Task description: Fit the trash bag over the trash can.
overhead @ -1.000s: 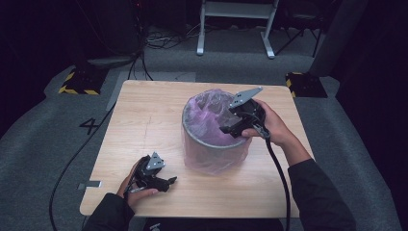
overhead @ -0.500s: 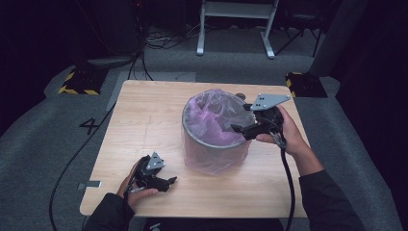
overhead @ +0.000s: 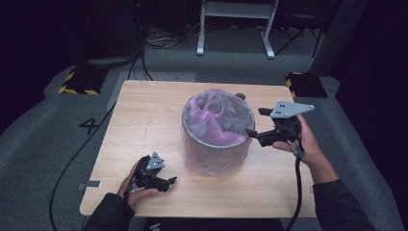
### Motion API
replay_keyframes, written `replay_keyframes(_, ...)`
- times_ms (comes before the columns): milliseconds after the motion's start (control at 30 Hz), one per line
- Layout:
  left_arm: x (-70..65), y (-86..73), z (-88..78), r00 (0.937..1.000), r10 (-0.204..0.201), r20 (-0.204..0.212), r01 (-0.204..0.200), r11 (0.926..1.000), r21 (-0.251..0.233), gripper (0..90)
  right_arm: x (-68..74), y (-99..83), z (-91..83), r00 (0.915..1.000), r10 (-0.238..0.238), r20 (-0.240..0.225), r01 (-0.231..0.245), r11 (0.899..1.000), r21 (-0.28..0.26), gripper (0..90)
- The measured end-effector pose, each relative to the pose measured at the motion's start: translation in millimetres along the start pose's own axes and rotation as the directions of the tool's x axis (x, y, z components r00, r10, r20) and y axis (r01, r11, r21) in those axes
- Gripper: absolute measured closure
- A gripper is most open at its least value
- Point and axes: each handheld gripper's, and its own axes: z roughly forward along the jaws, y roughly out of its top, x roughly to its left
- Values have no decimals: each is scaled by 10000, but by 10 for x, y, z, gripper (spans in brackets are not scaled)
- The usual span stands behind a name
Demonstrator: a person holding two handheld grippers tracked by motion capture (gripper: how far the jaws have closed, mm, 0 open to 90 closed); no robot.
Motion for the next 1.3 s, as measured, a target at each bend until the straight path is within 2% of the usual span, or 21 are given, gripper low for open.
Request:
replay_keyframes(267,0,0,0,10000,0,-8,0,10000,0,150,42,-136,-167,10000,3,77,-2,10000,-49,165)
replay_keyframes(367,0,0,0,10000,-2,1,2,10000,-1,150,65,-206,-183,10000,-15,43,15,9999,136,165)
replay_keyframes(600,0,0,0,10000,-5,3,5,10000,-2,150,74,-369,-181,9995,-102,302,84,9982,597,165)
replay_keyframes(800,0,0,0,10000,-5,3,5,10000,-2,150,52,-531,-170,9990,49,434,-89,9955,944,166)
replay_keyframes(1000,2,3,4,10000,12,9,-12,10000,-22,149,55,-709,-99,9987,73,497,-151,9872,1586,165)
replay_keyframes(1300,1,3,4,10000,4,10,-4,10000,-14,149,33,-992,29,9963,85,856,-299,9675,2512,166)
